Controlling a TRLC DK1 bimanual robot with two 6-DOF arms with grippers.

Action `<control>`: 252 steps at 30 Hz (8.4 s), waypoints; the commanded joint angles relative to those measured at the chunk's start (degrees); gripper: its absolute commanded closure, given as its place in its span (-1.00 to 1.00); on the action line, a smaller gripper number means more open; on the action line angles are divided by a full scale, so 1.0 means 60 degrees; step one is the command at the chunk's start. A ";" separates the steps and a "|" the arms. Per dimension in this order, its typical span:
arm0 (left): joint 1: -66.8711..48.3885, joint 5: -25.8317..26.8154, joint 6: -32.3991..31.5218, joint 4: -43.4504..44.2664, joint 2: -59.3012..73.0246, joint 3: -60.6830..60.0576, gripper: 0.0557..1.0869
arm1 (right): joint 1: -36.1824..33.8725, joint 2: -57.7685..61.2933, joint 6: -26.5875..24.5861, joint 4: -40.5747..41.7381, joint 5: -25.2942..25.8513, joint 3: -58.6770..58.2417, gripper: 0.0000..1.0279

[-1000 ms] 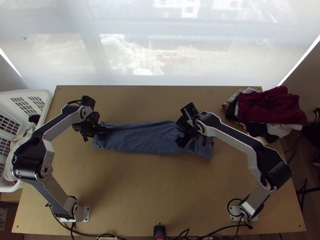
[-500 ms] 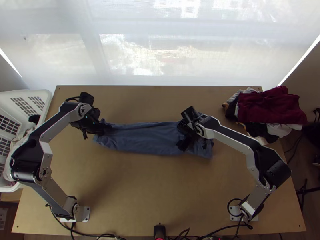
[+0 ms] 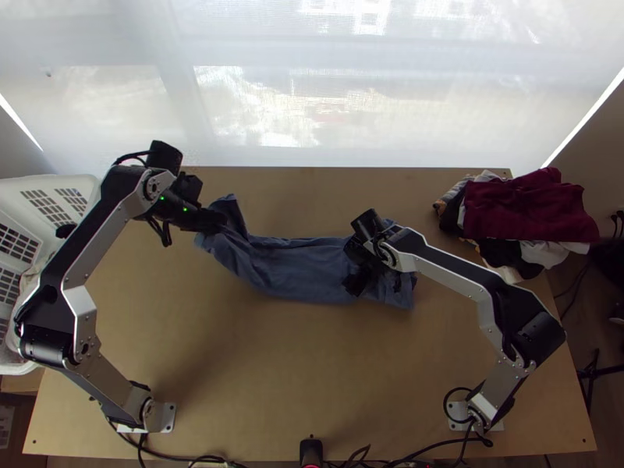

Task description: Fold the t-shirt

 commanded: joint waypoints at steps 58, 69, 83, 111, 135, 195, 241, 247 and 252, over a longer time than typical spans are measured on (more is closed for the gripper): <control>-0.6005 0.1406 -0.3060 0.4535 0.5158 0.5421 0.93 | -0.3885 -0.5877 0.0181 -0.4889 0.0631 0.1493 -0.92; -0.5917 0.1567 -0.2958 0.4037 0.5598 0.5524 -0.91 | -0.3871 -0.5906 0.0225 -0.4889 0.0617 0.1288 -0.92; -0.3676 0.2373 -0.0702 0.1298 0.2917 0.2184 -0.91 | -0.2508 -0.5027 -0.0405 -0.3907 0.0631 0.0482 -0.92; -0.4261 0.1099 -0.0585 0.2631 0.2961 -0.0219 -0.91 | -0.1322 -0.3724 0.0591 -0.0494 -0.0599 -0.2960 -0.92; -0.3456 -0.0044 -0.0555 0.2455 0.4704 0.3063 -0.91 | -0.1073 -0.3782 0.0693 -0.1183 -0.0584 -0.0660 -0.92; -0.5067 -0.2856 0.0485 0.1444 0.4748 0.3473 -0.90 | 0.2516 -0.4236 -0.3350 0.5146 0.1994 -0.5450 -0.92; -0.4056 -0.2856 0.0236 0.1254 0.1276 0.1290 -0.90 | -0.0663 -0.3387 -0.1812 0.5072 0.2770 -0.2155 0.95; -0.3544 -0.2856 0.0192 0.1313 0.0266 0.0338 -0.90 | -0.1586 -0.4412 -0.1812 0.4003 0.2755 -0.1290 0.95; -0.3236 -0.2856 0.0162 0.1356 -0.0467 -0.0409 -0.90 | -0.2479 -0.5130 -0.1812 0.3578 0.2726 -0.0426 0.95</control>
